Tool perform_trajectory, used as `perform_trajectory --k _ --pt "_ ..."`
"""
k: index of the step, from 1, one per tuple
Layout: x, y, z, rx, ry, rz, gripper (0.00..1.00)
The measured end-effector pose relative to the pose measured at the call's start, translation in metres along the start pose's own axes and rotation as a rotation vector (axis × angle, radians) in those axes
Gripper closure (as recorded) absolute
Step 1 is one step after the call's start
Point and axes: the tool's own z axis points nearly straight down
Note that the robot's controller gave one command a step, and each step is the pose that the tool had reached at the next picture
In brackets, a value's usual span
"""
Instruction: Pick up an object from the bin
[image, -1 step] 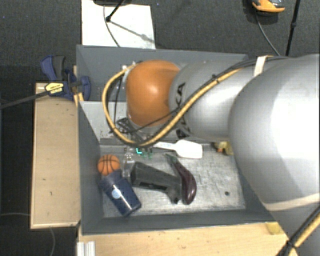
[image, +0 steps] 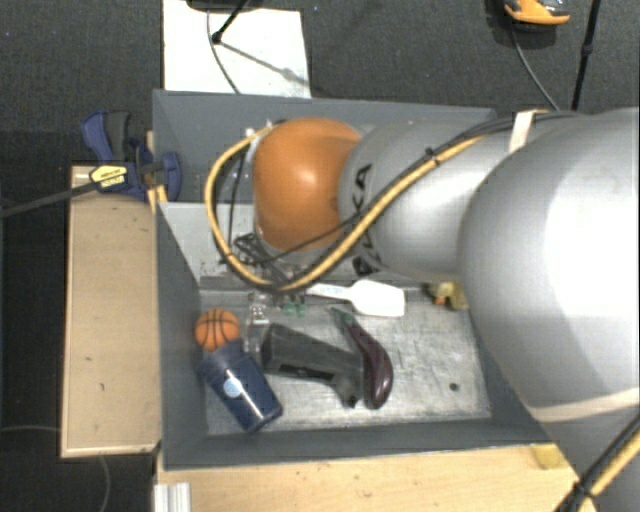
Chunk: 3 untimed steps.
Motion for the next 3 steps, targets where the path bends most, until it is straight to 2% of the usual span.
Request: perform_trajectory --k 1,2,3 --pt "0.049 -0.05 0.059 -0.011 0.001 0.016 0.0" --pt "0.059 -0.049 0.035 0.001 0.003 0.144 0.0" --pt "0.052 -0.114 0.031 0.001 0.001 0.189 0.0"
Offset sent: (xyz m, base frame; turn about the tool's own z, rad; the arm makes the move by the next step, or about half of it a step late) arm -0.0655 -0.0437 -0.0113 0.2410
